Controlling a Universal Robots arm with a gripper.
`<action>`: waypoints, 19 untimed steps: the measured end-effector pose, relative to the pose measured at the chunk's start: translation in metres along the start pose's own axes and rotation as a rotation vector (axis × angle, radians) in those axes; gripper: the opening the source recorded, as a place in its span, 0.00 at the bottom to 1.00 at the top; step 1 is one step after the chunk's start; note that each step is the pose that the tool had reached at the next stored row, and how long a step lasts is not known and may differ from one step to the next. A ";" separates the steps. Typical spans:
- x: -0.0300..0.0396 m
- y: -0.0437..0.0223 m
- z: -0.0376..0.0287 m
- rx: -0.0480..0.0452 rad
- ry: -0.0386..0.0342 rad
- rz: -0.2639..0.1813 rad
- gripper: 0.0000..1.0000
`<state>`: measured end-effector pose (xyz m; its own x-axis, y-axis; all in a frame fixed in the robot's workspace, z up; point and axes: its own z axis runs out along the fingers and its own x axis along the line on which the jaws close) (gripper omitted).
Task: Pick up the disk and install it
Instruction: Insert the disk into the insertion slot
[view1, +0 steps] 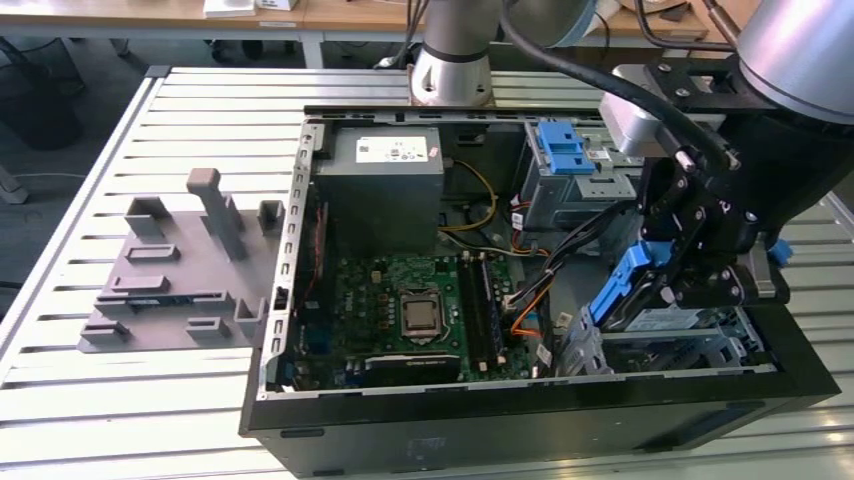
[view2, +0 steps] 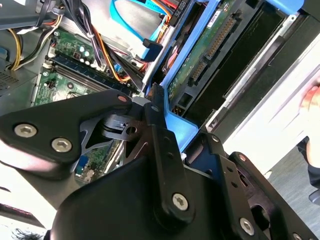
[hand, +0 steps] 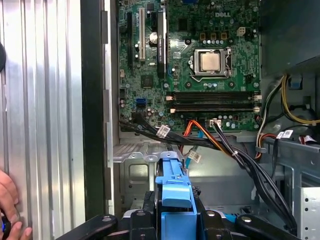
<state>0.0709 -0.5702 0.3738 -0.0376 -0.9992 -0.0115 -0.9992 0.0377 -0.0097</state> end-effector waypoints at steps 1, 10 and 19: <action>0.0000 0.0000 0.0009 0.0000 0.0001 0.000 0.36; 0.0002 0.0000 0.0069 0.0000 0.0004 0.000 0.36; 0.0002 0.0001 0.0094 0.0000 0.0001 0.000 0.36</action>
<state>0.0709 -0.5703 0.3644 -0.0376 -0.9992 -0.0114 -0.9992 0.0377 -0.0097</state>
